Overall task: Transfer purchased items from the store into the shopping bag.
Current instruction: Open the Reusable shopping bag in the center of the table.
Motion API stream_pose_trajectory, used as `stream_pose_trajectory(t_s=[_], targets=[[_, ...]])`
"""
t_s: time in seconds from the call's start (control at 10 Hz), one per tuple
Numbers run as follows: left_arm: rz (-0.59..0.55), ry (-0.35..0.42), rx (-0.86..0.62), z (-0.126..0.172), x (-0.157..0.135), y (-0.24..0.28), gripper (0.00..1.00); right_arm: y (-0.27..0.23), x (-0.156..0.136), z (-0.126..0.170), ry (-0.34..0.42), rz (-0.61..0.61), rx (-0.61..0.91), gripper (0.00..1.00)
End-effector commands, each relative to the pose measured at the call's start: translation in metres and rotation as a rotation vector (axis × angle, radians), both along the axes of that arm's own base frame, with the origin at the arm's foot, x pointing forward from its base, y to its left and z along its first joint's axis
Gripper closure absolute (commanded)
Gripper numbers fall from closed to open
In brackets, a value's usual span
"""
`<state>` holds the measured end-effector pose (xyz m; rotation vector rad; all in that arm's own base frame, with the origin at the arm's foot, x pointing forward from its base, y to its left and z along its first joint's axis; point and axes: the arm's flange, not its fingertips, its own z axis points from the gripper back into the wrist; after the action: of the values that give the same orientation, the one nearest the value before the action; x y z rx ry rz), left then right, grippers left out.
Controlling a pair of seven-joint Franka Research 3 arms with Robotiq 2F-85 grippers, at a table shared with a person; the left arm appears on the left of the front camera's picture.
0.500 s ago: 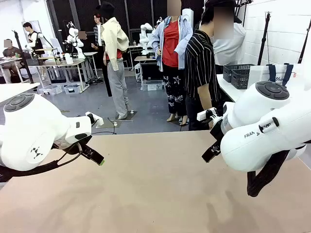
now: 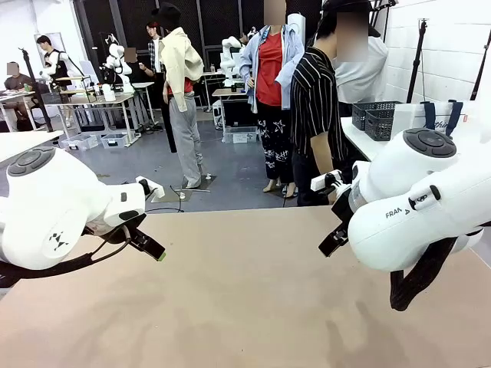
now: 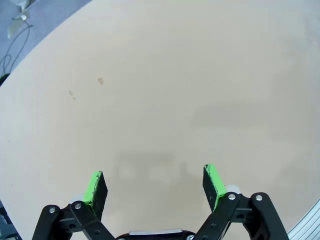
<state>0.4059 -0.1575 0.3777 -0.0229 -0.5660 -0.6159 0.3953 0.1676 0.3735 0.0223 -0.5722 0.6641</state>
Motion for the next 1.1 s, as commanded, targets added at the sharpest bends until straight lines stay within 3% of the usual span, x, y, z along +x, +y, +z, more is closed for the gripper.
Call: stream_pose_trajectory(t_s=[0.0, 0.3, 0.4, 0.6, 0.8, 1.0], targets=[[0.003, -0.004, -0.002, 0.002, 0.001, 0.001, 0.0, 0.0, 0.0, 0.0, 0.0, 0.0, 0.001, 0.0], [0.0, 0.0, 0.0, 0.0, 0.0, 0.0, 0.0, 0.0, 0.0, 0.0, 0.0, 0.0, 0.0, 0.0], [0.107, -0.158, 0.033, 0.036, -0.006, 0.017, 0.0, -0.018, 0.004, 0.025, -0.093, -0.09, -0.016, 0.0], [0.278, -0.327, 0.071, 0.099, -0.026, 0.079, 0.0, -0.077, 0.017, 0.08, -0.232, -0.295, 0.05, 0.0], [0.431, -0.328, 0.095, 0.108, -0.038, 0.135, 0.0, -0.158, 0.033, 0.104, -0.242, -0.52, 0.12, 0.0], [0.59, -0.28, 0.047, 0.087, -0.06, 0.191, 0.0, -0.245, 0.027, 0.102, -0.221, -0.727, 0.187, 0.0]])
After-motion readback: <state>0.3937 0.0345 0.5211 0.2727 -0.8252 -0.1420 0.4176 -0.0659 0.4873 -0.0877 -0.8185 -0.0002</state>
